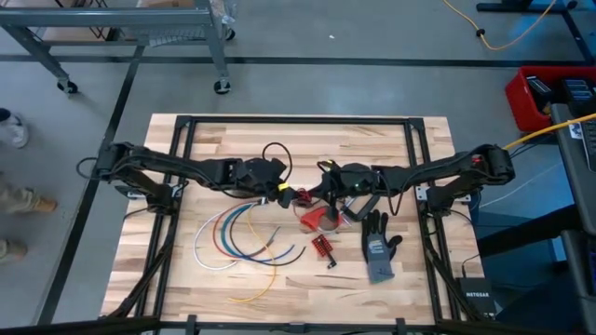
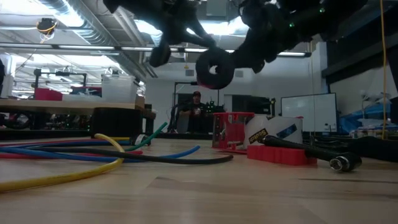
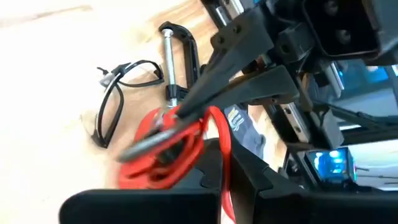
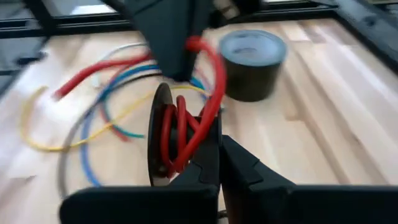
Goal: Coil cords
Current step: Coil the red wire onto the spool
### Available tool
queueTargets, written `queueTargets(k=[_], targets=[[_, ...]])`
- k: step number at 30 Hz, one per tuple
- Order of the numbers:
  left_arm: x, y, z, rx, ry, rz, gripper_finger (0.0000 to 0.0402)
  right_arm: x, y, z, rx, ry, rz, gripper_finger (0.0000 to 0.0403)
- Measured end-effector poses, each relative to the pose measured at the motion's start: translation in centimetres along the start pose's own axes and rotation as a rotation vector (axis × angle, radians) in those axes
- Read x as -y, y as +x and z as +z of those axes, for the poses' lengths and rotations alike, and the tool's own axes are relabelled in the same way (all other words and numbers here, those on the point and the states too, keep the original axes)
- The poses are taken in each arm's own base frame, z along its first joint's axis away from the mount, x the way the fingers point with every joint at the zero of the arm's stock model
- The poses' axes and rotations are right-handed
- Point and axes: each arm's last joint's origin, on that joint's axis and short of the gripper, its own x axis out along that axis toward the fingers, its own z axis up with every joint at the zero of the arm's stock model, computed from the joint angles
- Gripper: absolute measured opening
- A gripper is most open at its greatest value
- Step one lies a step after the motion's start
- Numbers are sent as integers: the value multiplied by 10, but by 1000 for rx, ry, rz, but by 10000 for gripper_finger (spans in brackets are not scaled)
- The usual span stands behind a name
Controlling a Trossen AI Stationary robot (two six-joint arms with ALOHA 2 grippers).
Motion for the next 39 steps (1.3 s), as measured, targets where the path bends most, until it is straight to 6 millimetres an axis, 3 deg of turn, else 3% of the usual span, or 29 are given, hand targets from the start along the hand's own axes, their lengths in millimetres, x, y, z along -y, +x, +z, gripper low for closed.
queueTargets(k=[11,28,39], targets=[[2,-31,1,-49,131,55,0,-4,-4,3,11,21,154,1],[-1,-33,-9,-118,311,97,17,-6,-10,25,217,29,188,1],[-1,-33,-8,-84,335,130,4,17,-13,35,321,50,101,1]])
